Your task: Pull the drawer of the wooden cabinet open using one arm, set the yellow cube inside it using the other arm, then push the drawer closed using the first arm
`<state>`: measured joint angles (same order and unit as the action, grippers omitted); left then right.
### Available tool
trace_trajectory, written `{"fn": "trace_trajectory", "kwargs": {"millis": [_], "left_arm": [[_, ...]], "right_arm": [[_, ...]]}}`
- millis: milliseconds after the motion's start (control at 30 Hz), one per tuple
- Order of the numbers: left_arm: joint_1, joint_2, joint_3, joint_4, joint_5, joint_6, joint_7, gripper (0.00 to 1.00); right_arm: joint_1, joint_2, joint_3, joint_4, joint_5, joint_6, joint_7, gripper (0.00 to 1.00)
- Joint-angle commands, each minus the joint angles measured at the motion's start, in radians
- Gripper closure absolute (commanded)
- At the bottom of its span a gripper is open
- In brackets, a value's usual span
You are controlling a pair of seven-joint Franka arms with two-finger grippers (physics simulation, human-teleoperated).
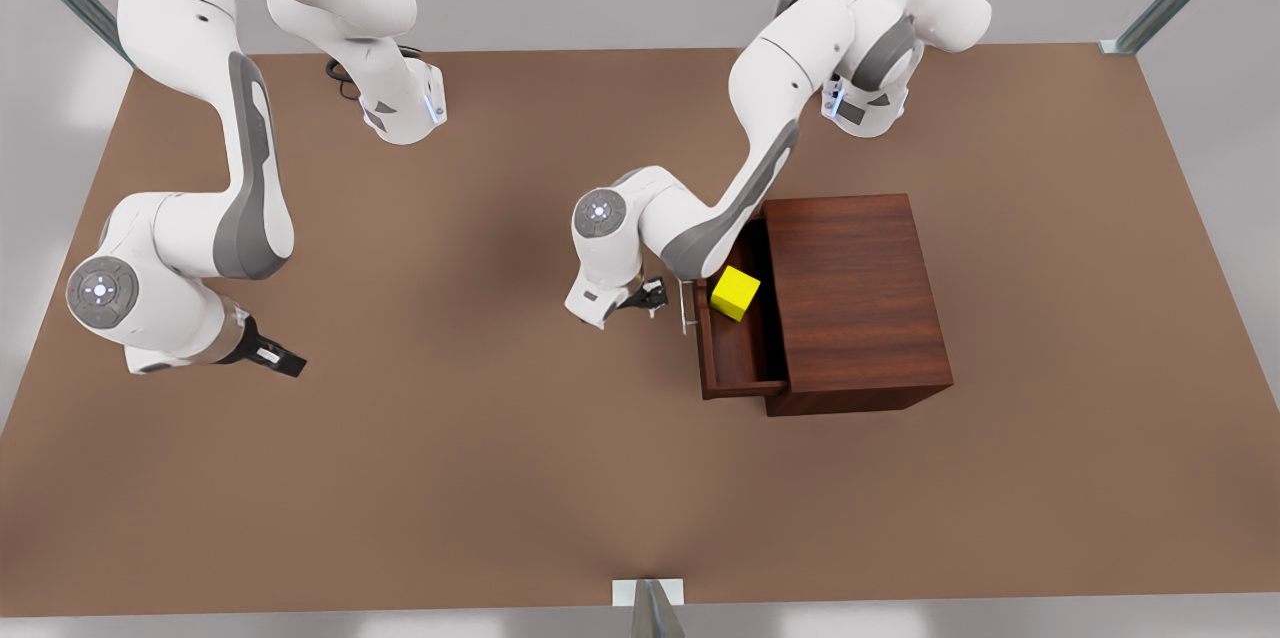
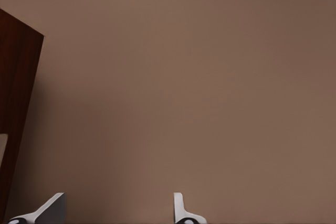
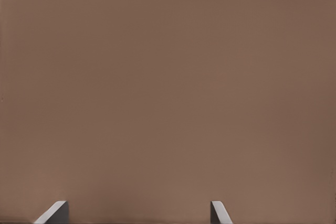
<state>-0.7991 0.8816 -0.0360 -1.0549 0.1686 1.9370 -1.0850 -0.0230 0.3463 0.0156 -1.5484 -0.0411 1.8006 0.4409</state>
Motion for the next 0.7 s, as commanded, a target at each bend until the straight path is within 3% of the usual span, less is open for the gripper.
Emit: {"fn": "trace_trajectory", "kwargs": {"millis": [0, 667], "left_arm": [[0.000, 0.010, 0.001, -0.002, 0.025, 0.069, -0.363, 0.00], [0.083, -0.104, 0.002, -0.201, 0.026, -0.013, 0.013, 0.00]], "right_arm": [[0.000, 0.000, 0.001, 0.001, 0.001, -0.001, -0.294, 0.00], [0.000, 0.000, 0.000, 0.002, 0.001, -0.001, -0.294, 0.00]]}}
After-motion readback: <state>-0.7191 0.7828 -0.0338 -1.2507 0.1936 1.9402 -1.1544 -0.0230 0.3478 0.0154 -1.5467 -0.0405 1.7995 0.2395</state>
